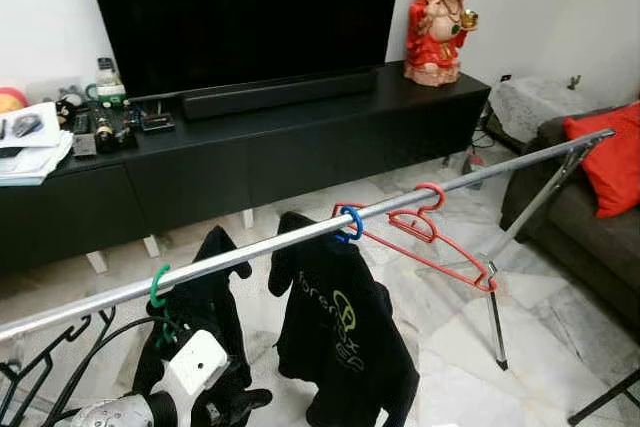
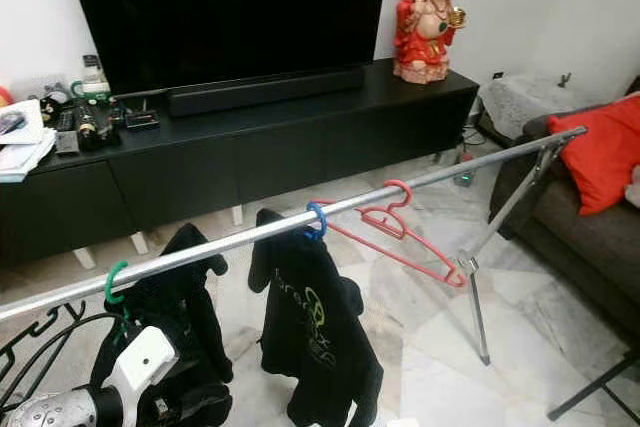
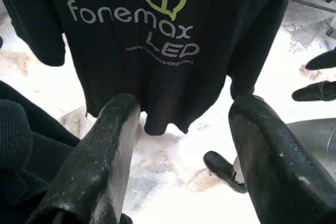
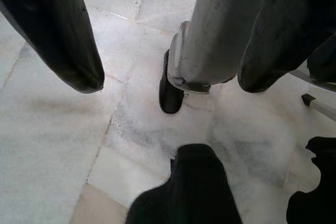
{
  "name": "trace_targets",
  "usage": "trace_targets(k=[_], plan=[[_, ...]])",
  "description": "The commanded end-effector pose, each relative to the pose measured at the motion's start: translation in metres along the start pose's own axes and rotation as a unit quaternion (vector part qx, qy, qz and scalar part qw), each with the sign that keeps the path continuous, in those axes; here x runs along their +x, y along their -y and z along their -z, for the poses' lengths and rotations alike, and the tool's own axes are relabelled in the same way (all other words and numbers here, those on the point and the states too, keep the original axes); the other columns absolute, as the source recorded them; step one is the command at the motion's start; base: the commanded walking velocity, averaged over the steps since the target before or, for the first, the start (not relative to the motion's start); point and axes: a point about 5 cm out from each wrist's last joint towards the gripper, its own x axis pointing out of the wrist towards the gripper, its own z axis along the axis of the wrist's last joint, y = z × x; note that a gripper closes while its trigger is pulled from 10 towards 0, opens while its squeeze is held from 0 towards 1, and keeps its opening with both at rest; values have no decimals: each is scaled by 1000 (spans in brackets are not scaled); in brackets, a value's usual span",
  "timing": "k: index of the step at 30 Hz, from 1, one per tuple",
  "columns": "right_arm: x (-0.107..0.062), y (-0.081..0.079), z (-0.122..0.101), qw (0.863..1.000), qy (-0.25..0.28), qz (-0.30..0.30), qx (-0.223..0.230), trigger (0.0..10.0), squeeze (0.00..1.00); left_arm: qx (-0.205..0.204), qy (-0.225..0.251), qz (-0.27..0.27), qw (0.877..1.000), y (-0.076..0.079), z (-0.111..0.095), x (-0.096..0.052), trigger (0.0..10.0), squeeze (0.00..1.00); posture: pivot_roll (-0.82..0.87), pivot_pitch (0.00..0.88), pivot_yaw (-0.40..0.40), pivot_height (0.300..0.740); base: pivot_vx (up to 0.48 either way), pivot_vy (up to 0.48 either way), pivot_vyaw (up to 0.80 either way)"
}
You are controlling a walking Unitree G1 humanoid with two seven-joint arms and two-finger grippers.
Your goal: Hang hanger
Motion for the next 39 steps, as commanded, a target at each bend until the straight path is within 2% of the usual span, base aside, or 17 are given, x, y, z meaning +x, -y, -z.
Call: trace_targets(k=[1, 9, 19, 21, 24, 28, 30, 32, 39], plan=[[0, 1, 1, 1000, -1, 1, -1, 10000, 0, 3, -1, 2, 1000, 1, -2, 1, 10000, 0, 158, 0, -15, 740, 0, 0, -706], [0, 1, 0, 1000, 0, 0, -1, 10000, 0, -22, 5, -14, 1000, -2, -2, 0, 10000, 0, 159, 0, -15, 740, 0, 35, -706], [0, 1, -1, 1000, 7, 1, 9, 10000, 0, -7, 5, -3, 1000, 1, -4, -1, 10000, 0, 162, 0, -15, 740, 0, 79, -100], [0, 1, -1, 1000, 6, 2, 8, 10000, 0, -2, -7, -6, 1000, 2, -3, -3, 10000, 0, 164, 0, -15, 740, 0, 0, 0], [0, 1, -1, 1000, 6, 2, 6, 10000, 0, 0, -12, -10, 1000, 4, -3, -9, 10000, 0, 167, 0, -12, 740, 0, 0, 0], [0, 1, -1, 1000, 5, 2, 4, 10000, 0, 20, -19, -55, 998, -1, -4, -15, 10000, 0, 170, 0, -10, 740, 0, 0, 0], [0, 1, -2, 1000, 6, 2, 3, 10000, 0, 27, -5, -99, 995, -8, -9, -19, 10000, 0, 172, 0, -8, 740, 0, 0, 0], [0, 1, -2, 1000, 6, 3, 2, 10000, 0, 37, 2, -126, 991, -11, -13, -29, 10000, 0, 176, 0, -9, 740, 0, 0, 0], [0, 2, -2, 1000, 5, 4, -3, 10000, 0, 46, -16, -148, 988, -16, -7, -48, 10000, 0, 193, 0, -13, 740, 0, 0, 0]])
